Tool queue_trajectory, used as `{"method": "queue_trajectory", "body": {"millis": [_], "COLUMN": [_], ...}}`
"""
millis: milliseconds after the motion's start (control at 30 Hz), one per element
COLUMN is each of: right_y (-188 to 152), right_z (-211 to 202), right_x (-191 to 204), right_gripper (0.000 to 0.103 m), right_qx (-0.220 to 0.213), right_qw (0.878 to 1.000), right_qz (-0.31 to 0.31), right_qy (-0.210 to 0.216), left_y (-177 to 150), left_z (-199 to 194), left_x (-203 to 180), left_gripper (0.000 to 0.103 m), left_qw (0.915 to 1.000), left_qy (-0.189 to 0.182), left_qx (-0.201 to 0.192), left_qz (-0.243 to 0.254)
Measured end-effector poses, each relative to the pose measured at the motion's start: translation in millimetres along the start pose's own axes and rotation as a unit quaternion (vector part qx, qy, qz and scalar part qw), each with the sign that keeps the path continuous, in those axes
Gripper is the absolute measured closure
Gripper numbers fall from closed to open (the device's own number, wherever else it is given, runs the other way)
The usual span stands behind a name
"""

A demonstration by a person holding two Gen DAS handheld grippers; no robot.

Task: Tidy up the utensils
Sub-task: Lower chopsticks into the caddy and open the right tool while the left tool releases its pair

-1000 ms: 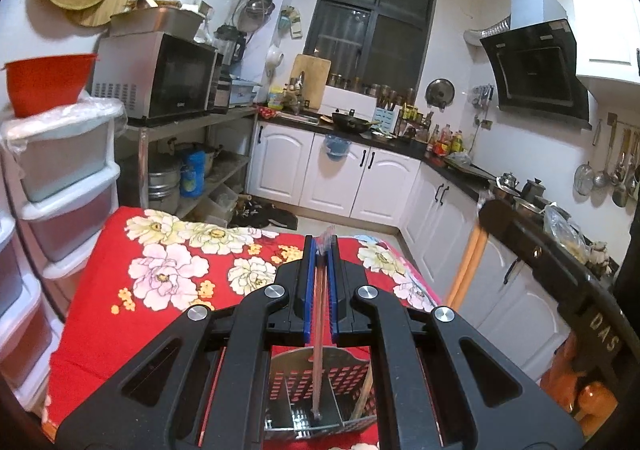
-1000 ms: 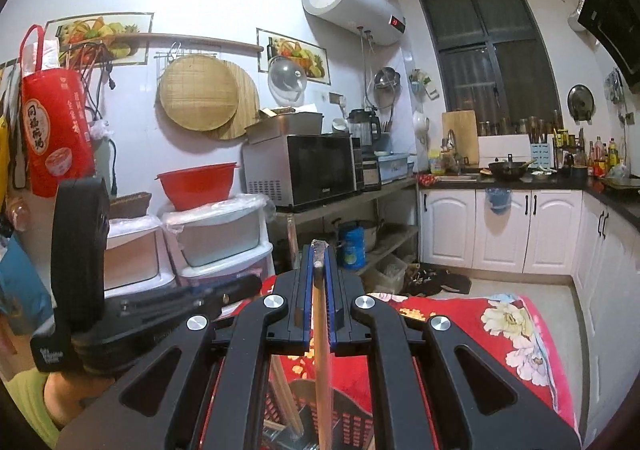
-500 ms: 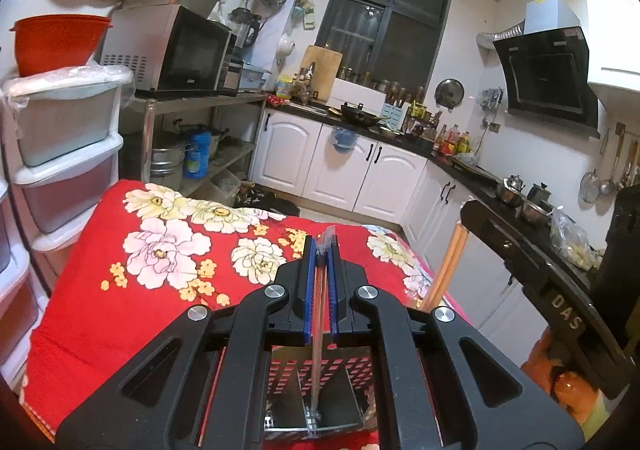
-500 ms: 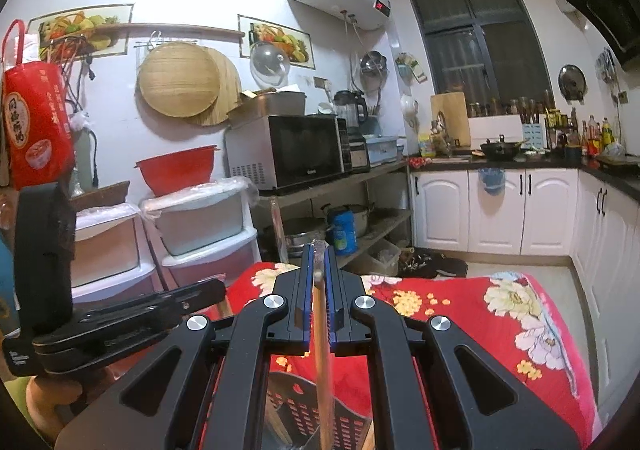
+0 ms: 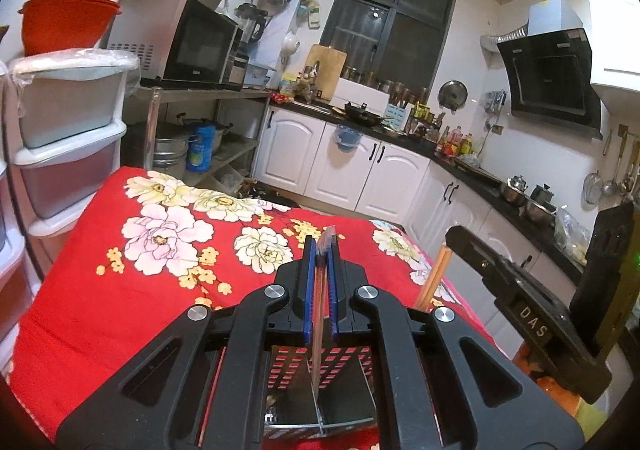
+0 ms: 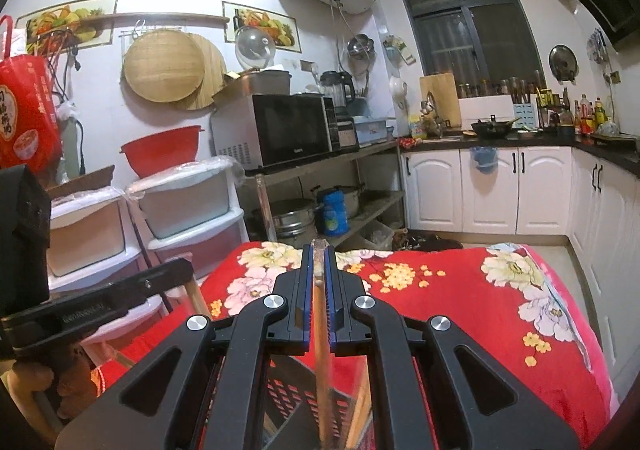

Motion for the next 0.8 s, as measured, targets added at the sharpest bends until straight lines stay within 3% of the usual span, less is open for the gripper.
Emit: {"method": "queue_trajectory", "body": {"millis": [367,800], "right_y": [-21.6,-39.7], "right_z": [-9.3,-25.7], "right_x": [-6.3,-7.1], "right_gripper": [0.097,0.097], "right_qx": [0.025,0.056], "right_qw": [1.0,0.998], "right_qz": [0.005,0.009], "right_qy": [0.003,0.007], "left_y": [-17.5,-40.2], "left_z": [7.5,10.5], "left_x": [-4.2,-2.2], "left_gripper": [0.101,0.101], "left_qw": [0.9999,0.9979], "left_qy": [-0.003,0.021], "left_qx": [0.008,0.054], "left_qz": [0.012,0.031]}}
Point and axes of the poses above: each gripper's, at about its wrist camera, not at the fingertips, and z roughly the way its jaws point, x to its left, y to its top, the point moved 9 cm from there along z, roughly the way its jaws point, and after that the axes turned 15 degrees about -z, right-handed, at the moved point
